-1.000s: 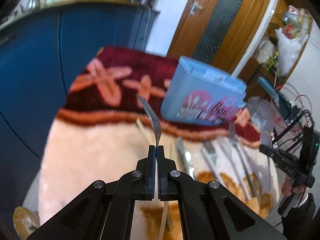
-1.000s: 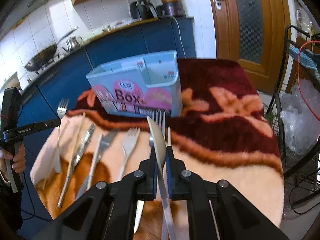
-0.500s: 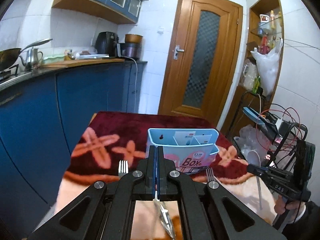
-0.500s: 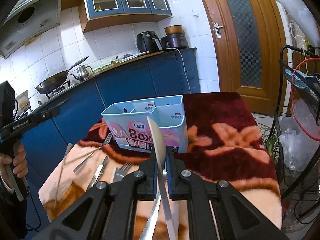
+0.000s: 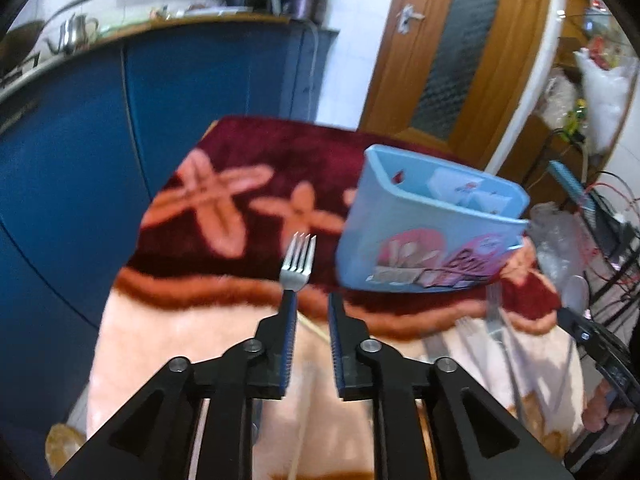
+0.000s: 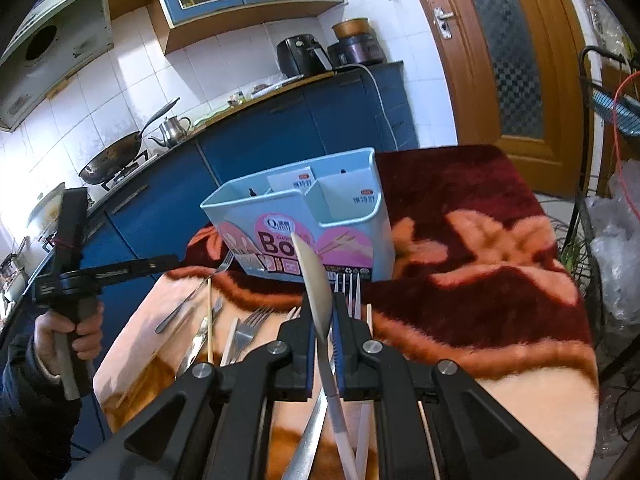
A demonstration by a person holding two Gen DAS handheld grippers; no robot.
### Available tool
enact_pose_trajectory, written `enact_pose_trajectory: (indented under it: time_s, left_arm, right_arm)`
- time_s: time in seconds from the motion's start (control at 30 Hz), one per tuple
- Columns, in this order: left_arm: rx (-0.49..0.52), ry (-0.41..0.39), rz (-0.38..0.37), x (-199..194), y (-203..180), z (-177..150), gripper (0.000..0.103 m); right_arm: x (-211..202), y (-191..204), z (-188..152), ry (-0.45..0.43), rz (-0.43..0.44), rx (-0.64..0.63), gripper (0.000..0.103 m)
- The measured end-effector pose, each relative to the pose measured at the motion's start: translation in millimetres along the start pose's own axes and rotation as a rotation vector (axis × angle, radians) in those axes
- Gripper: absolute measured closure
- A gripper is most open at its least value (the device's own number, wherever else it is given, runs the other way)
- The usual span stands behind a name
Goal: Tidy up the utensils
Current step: 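Lift the fork with the left tool while the right tool lifts the spoon toward the blue box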
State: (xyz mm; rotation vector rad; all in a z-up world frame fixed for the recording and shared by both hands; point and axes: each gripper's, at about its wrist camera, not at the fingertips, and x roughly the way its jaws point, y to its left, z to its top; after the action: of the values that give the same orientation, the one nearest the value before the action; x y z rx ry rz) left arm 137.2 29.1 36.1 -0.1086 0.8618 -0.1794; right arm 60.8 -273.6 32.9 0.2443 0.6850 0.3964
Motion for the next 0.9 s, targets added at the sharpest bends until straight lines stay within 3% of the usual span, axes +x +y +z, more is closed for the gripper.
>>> enact_pose_trajectory:
  time_s: [0.1, 0.17, 0.47, 0.77, 0.83, 0.9]
  left_arm:
    - [-0.005, 0.032, 0.029, 19, 3, 0, 0.067]
    - [0.004, 0.048, 0.043, 29, 3, 1, 0.066]
    - [0.08, 0.136, 0.063, 74, 4, 16, 0.066]
    - [0.161, 0.18, -0.004, 103, 0, 26, 0.066]
    - [0.141, 0.184, -0.023, 105, 3, 26, 0.08]
    - [0.122, 0.174, -0.041, 104, 7, 26, 0.08]
  right_arm:
    - [5, -5, -2, 0.018, -0.001, 0.016, 0.094]
    - [8, -9, -3, 0.028, -0.005, 0.025, 0.094]
    - [11, -19, -12, 0.03, -0.033, 0.095, 0.094]
    - [12, -16, -21, 0.014, -0.084, 0.142, 0.094]
    - [10, -15, -21, 0.005, -0.087, 0.149, 0.094]
    - [8, -12, -21, -0.007, -0.09, 0.143, 0.094]
